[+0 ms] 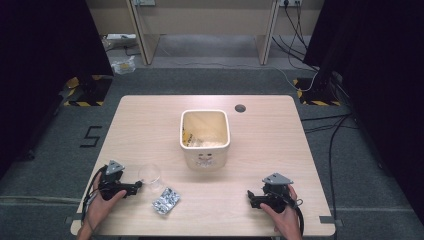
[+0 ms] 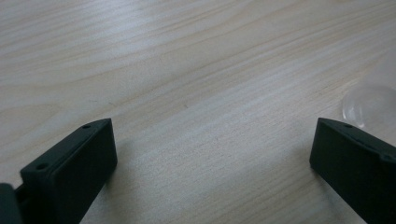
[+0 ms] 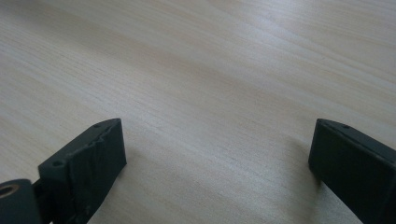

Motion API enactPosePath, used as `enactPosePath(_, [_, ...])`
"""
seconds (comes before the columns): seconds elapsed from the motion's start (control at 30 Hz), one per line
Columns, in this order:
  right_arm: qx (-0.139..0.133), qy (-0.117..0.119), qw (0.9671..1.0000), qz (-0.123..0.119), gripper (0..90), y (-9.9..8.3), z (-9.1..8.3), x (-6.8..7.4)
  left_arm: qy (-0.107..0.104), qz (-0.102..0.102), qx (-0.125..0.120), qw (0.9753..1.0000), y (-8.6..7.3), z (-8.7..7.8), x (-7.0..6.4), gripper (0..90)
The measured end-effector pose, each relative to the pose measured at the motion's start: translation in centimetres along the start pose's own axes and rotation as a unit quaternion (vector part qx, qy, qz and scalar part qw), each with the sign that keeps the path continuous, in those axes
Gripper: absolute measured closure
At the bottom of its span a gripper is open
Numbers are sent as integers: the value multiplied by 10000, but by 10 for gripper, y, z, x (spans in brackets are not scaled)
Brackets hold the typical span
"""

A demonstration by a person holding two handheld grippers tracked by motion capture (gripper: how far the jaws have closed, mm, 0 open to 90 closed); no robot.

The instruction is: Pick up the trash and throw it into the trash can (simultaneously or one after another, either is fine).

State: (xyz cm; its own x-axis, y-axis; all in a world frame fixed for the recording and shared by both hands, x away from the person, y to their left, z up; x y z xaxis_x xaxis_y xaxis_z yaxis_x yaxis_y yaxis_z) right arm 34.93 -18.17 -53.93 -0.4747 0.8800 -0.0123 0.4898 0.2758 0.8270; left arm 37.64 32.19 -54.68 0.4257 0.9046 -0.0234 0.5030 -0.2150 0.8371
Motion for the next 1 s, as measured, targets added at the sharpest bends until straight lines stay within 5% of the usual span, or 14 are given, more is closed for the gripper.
enactPosePath(0.33, [7,7,10000,-4,42,0,0,0,-58,-68,-45,9999,0,-1,2,2])
enactPosePath(0.47, [12,12,10000,-4,41,0,0,0,-137,-236,-144,9995,0,-5,6,56])
enactPosePath(0.53, [4,15,10000,0,40,0,0,0,-251,-320,-199,9990,2,-8,7,159])
enactPosePath(0.6, [4,13,10000,2,41,0,0,0,-306,-380,-181,9986,3,-9,6,138])
enactPosePath(1.0, [4,23,10000,-8,40,0,0,0,-337,-307,-365,9983,16,-25,4,147])
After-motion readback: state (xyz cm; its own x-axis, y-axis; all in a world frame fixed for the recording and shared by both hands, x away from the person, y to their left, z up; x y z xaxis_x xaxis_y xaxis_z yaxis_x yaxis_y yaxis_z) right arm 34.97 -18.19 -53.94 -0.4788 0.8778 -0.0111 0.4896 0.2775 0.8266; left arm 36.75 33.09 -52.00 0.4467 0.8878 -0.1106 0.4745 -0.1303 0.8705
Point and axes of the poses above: each handheld gripper's, and its own axes: z roughly forward along the jaws, y roughly out of its top, x roughly to its left, the point moved 3 cm from there along z, roughly forward along the jaws, and after that the axes turned 11 degrees about -x, right-handed, at the moved point
